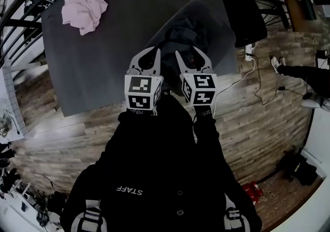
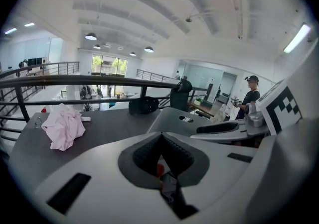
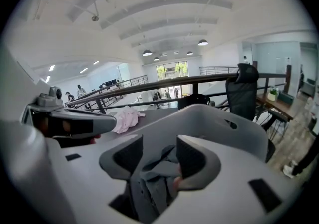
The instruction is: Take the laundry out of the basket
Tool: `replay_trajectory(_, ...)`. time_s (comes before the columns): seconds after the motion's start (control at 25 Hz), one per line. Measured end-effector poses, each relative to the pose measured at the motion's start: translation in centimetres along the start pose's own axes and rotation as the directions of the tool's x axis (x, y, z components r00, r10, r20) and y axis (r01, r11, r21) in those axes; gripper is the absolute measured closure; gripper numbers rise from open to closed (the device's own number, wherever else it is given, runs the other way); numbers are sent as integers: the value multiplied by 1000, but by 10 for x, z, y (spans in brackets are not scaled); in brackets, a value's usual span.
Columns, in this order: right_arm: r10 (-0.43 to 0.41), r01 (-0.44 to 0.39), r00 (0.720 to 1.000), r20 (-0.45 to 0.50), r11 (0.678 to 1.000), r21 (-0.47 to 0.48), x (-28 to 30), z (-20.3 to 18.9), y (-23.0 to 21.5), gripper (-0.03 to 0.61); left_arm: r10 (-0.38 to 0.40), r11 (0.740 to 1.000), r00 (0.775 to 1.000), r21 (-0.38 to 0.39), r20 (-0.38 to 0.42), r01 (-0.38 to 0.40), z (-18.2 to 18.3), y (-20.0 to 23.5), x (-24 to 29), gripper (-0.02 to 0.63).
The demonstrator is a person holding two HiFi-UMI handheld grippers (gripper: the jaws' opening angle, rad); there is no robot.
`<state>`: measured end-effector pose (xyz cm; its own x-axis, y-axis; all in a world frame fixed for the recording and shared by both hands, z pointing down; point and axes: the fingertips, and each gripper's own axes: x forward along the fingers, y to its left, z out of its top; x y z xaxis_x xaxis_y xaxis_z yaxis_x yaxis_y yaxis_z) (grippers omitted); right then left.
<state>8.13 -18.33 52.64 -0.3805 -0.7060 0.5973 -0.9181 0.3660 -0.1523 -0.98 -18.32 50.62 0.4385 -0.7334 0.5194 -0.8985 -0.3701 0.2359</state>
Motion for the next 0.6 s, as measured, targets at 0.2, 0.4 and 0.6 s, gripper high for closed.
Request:
replay_trajectory(0.2,11,-8,998,-67,999,54,22,-8,-9,311,-7,1000,1000,0,-24,7,10,3,20,612)
replay_trajectory(0.4,-3,21,986,-166,994,107,50,-22,-27,239,-26,1000,996,3,-83,26,11,4,44,612)
replay_trajectory(0.6,3,45,967,-255,983,180,76,-48,-47,198,-45,999,992,-10,-115,44,7,3,59,612)
